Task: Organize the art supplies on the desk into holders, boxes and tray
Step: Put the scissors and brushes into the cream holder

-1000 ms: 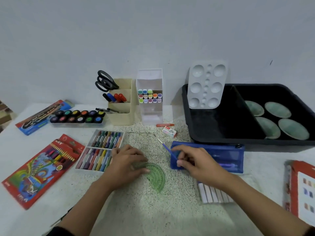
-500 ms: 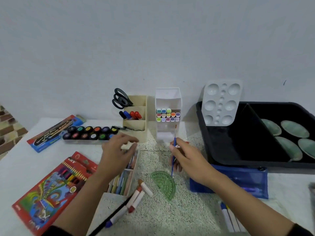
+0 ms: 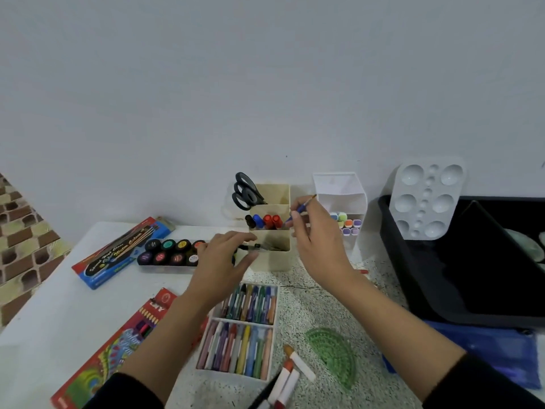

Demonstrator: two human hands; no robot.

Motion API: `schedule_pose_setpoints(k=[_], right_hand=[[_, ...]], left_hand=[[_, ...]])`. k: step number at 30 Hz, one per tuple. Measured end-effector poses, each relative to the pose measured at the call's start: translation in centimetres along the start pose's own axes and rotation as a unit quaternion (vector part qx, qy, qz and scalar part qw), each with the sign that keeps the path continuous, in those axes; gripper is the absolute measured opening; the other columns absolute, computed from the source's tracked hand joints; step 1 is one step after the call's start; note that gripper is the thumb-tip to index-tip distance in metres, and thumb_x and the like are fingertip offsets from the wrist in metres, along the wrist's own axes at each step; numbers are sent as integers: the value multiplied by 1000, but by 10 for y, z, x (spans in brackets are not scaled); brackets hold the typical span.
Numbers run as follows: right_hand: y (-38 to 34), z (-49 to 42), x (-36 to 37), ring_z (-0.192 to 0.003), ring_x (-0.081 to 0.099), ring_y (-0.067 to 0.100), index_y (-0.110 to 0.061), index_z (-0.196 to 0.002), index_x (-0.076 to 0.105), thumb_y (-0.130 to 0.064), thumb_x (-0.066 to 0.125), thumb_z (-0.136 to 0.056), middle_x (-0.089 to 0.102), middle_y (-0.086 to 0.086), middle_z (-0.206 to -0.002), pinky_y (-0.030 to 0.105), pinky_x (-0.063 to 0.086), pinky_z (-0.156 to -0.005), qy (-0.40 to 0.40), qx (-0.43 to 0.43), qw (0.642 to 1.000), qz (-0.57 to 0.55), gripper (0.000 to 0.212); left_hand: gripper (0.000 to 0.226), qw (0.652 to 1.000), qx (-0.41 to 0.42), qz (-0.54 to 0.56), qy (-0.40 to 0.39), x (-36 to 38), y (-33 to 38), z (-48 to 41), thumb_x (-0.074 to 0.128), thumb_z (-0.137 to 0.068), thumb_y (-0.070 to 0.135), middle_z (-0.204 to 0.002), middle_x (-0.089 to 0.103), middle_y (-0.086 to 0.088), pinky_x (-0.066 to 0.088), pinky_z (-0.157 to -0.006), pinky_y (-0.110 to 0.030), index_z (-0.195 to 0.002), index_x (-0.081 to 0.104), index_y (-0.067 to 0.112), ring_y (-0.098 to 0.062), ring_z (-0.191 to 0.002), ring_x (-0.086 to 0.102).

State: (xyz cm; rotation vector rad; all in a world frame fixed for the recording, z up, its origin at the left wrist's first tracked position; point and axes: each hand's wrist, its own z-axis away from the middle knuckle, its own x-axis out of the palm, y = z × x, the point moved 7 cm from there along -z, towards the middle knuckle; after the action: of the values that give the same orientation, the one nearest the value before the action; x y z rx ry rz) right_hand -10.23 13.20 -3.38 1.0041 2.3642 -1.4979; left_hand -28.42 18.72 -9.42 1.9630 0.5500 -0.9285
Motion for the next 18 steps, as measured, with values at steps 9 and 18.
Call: schedule_pose_setpoints(k=[9, 18], right_hand=[[-26, -60, 13, -90, 58, 24, -16, -108, 50, -17, 34, -108, 55, 4, -98, 41, 49, -79, 73, -28, 997, 14, 16], [23, -100, 58, -75, 49, 16, -13, -106, 45, -4, 34, -103, 56, 7, -93, 21, 31, -54, -43, 149, 981, 118, 14]], left_hand=[[21, 995, 69, 4, -71, 8, -2, -16, 60, -96, 48, -102, 56, 34, 33, -95, -47, -117, 65, 44, -4, -104, 50], [41, 991, 79, 39, -105, 7, -5, -16, 41, -93, 66, -110, 56, 33, 36, -96, -49, -119, 63, 44, -2, -111, 50]])
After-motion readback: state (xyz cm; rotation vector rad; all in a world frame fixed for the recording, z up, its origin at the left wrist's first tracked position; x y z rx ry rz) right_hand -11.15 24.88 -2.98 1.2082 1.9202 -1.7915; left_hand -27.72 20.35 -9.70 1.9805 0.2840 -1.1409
